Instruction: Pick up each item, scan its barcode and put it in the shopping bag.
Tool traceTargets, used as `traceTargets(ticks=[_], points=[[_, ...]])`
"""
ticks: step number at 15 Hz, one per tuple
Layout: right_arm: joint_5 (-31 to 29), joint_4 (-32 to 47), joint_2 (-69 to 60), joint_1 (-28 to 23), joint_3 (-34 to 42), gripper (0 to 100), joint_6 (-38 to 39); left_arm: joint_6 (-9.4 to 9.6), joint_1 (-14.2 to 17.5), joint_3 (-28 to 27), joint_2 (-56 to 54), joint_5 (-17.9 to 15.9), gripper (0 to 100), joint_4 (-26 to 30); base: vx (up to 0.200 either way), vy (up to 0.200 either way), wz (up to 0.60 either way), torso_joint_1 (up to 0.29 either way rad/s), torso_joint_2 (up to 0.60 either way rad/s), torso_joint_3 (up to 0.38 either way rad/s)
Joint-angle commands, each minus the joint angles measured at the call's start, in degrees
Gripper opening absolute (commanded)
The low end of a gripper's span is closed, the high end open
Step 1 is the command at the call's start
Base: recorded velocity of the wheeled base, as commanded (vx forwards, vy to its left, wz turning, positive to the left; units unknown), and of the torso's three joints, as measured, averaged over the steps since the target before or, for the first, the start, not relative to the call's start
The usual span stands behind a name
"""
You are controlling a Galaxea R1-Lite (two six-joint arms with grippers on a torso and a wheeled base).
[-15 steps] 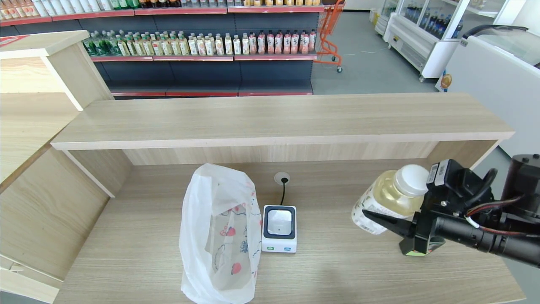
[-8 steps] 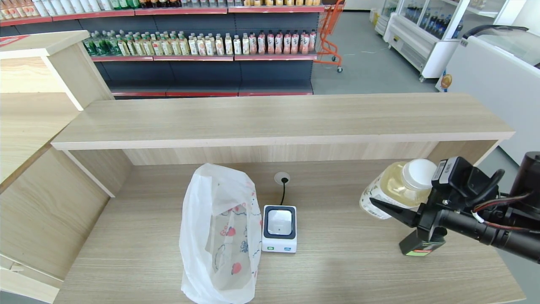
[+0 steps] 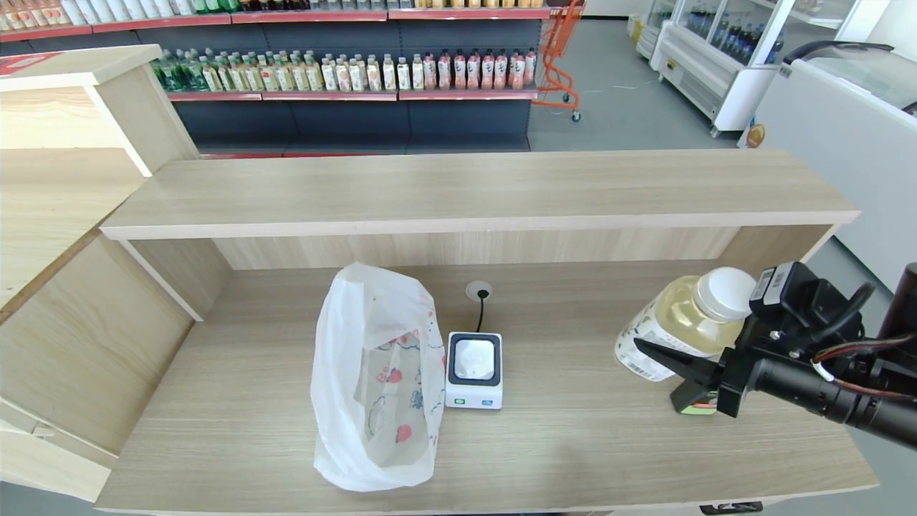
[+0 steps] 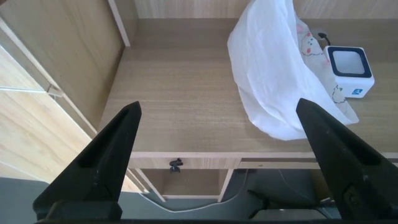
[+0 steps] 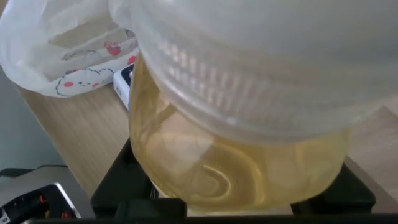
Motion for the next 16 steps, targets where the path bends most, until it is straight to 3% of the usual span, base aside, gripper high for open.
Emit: traceTargets(ticks=[1, 4, 8, 10, 16], points=[[0.05, -0.05, 0.02, 0.13, 0.00, 0, 1.41, -0.03, -0.06, 0.00, -0.02, 0.01, 100, 0.00, 0.000, 0.000, 0.00, 0.000, 0.00, 0.000], [-0.03, -0.05, 0.02, 0.13, 0.00, 0, 6.42, -0.03, 0.02, 0.00, 0.06, 0.01, 100, 0.00, 0.000, 0.000, 0.00, 0.000, 0.00, 0.000], [0.41, 0.04, 0.64, 0.13, -0.09, 0, 11.79, -0.03, -0.06, 0.00, -0.02, 0.01, 100, 0.00, 0.000, 0.200, 0.00, -0.001, 0.00, 0.004], [2.25, -0.05, 1.16, 0.04, -0.18, 0, 11.70, -0.12, 0.02, 0.00, -0.02, 0.01, 100, 0.00, 0.000, 0.200, 0.00, 0.022, 0.02, -0.002], [3.39, -0.05, 10.57, -1.02, -2.11, 0, 4.32, -0.03, 0.02, 0.00, -0.02, 0.01, 100, 0.00, 0.000, 0.000, 0.00, 0.000, 0.00, 0.000]])
